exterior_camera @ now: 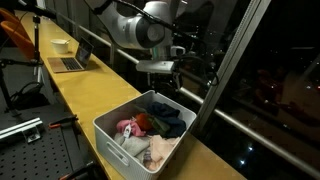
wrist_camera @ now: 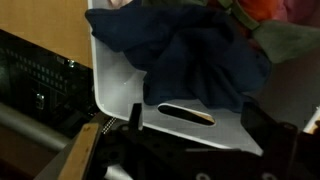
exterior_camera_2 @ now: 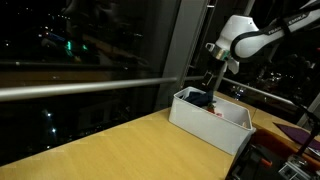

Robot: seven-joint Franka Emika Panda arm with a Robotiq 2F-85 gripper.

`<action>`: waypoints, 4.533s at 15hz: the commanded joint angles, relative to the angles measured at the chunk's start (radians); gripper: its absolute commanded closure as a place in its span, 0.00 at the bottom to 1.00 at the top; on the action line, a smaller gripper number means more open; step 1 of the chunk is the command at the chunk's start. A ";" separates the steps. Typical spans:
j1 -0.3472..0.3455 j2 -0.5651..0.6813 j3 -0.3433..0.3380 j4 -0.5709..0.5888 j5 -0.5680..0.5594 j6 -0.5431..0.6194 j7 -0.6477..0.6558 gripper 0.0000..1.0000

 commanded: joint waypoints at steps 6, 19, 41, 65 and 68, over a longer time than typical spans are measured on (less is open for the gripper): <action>-0.064 0.318 0.042 0.245 0.162 -0.045 -0.191 0.00; -0.048 0.326 0.046 0.269 0.168 -0.167 -0.171 0.78; 0.310 -0.321 0.251 0.316 0.007 -0.598 -0.167 0.97; 0.190 -0.232 0.230 -0.197 0.288 -0.179 -0.214 0.36; 0.181 -0.319 0.191 -0.255 0.237 -0.185 -0.197 0.14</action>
